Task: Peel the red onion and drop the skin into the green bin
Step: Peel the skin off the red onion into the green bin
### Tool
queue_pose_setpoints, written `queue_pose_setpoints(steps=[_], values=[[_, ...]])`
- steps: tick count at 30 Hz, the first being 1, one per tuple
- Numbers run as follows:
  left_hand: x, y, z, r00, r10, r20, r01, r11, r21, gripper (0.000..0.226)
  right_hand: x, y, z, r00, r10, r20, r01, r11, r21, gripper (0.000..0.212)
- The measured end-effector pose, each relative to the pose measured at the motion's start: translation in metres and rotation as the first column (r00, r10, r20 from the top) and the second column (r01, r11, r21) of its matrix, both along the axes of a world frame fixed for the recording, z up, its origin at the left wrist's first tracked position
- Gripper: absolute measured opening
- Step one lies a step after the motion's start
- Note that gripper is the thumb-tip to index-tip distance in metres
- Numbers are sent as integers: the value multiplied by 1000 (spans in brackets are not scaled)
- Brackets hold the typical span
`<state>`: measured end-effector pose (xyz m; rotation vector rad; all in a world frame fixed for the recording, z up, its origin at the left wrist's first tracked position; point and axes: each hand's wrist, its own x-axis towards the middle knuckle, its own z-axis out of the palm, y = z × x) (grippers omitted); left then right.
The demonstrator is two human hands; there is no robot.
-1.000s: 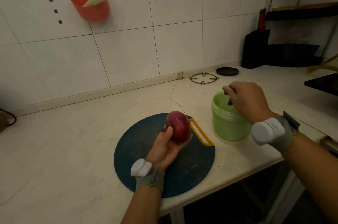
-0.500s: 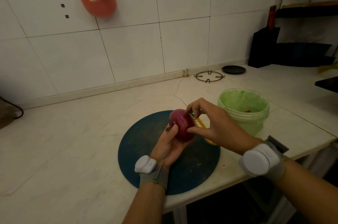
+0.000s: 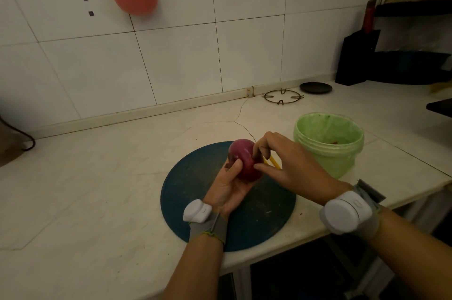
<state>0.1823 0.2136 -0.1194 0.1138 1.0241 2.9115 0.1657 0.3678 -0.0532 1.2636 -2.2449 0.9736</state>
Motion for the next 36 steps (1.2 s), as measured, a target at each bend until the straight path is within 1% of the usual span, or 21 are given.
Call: queue_pose_setpoints(steps=[4, 7, 15, 22, 24, 27, 30, 36], values=[[0, 1, 0, 1000, 3, 4, -3, 1000, 16, 93, -1, 0, -4, 1000, 26, 0, -26, 999, -18, 30], [0, 0, -1, 1000, 3, 1, -3, 1000, 29, 91, -3, 0, -7, 1000, 25, -16, -25, 999, -21, 25], [-1, 0, -2, 1000, -8, 7, 8, 999, 34, 87, -5, 0, -4, 1000, 30, -3, -30, 1000, 4, 31], [0, 1, 0, 1000, -11, 8, 11, 1000, 16, 93, -3, 0, 3, 1000, 26, 13, -27, 998, 63, 46], [0, 1, 0, 1000, -5, 15, 5, 1000, 21, 94, -3, 0, 3, 999, 41, 17, -42, 999, 33, 45], [0, 1, -1, 1000, -7, 11, 6, 999, 36, 90, -2, -1, -1, 998, 56, 7, -56, 998, -4, 35], [0, 1, -1, 1000, -12, 11, 12, 999, 39, 89, -3, -1, -4, 998, 54, 19, -54, 998, -29, 30], [0, 1, -1, 1000, -17, 23, 17, 1000, 18, 91, -6, 0, -1, 995, 87, 40, -87, 996, 0, 34]])
